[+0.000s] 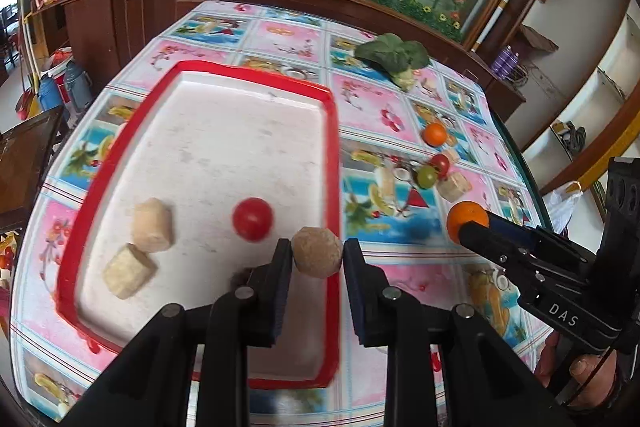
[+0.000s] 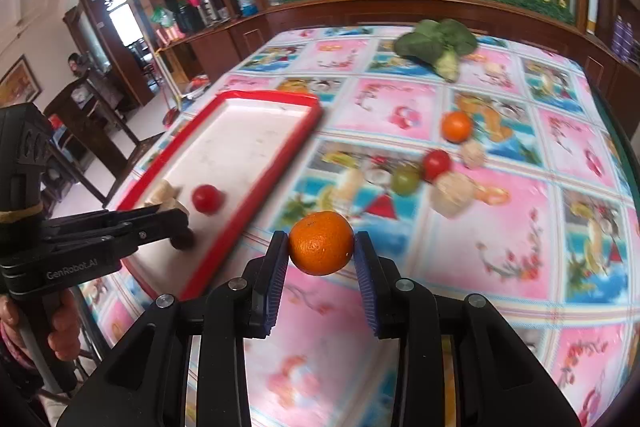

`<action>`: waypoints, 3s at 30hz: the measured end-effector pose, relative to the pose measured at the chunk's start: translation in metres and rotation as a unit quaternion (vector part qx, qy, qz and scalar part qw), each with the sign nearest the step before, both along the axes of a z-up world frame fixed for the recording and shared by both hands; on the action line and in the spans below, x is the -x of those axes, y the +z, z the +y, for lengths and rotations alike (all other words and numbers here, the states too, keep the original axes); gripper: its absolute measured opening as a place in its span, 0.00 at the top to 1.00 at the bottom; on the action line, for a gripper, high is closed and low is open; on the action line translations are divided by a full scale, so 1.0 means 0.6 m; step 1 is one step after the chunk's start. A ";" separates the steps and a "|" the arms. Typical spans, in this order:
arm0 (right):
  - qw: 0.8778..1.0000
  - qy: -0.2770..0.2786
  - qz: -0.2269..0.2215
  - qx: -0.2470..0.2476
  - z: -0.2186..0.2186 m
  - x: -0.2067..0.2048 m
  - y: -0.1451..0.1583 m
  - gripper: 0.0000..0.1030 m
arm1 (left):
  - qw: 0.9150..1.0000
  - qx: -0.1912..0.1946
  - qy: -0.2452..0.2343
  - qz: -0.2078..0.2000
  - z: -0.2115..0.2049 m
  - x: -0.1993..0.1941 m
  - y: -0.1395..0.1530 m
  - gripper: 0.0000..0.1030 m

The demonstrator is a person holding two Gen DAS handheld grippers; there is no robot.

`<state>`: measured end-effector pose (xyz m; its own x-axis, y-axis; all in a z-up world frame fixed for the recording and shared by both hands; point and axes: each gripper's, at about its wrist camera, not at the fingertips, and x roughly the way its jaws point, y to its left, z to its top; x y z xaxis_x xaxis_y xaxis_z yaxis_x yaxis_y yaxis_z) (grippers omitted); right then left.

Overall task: Organize fruits
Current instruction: 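Carry the orange and cork piece into the tray with both tools, then open both tools to drop the orange and round cork piece in the tray, then grasp a round cork piece with the right tool while the left tool reaches toward the green fruit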

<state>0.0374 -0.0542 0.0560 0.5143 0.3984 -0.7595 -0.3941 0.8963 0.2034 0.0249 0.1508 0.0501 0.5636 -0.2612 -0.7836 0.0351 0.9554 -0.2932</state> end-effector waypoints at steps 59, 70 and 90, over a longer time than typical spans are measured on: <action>0.996 0.073 0.038 0.017 0.203 -0.074 -0.057 0.66 | 0.988 -0.091 0.115 0.041 0.107 -0.077 -0.063 0.41; 0.996 0.076 0.039 0.025 0.104 0.015 -0.037 0.61 | 0.992 -0.093 0.077 0.021 -0.020 0.006 -0.036 0.36; 0.998 -0.030 0.046 0.043 -0.115 0.096 -0.036 0.54 | 0.996 -0.080 0.002 0.036 -0.217 0.055 -0.036 0.30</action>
<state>-0.0199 -0.1231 0.0344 0.4625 0.3001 -0.8343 -0.3217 0.9336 0.1575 -0.0084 0.0208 0.0286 0.5056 -0.1267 -0.8534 0.0151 0.9903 -0.1381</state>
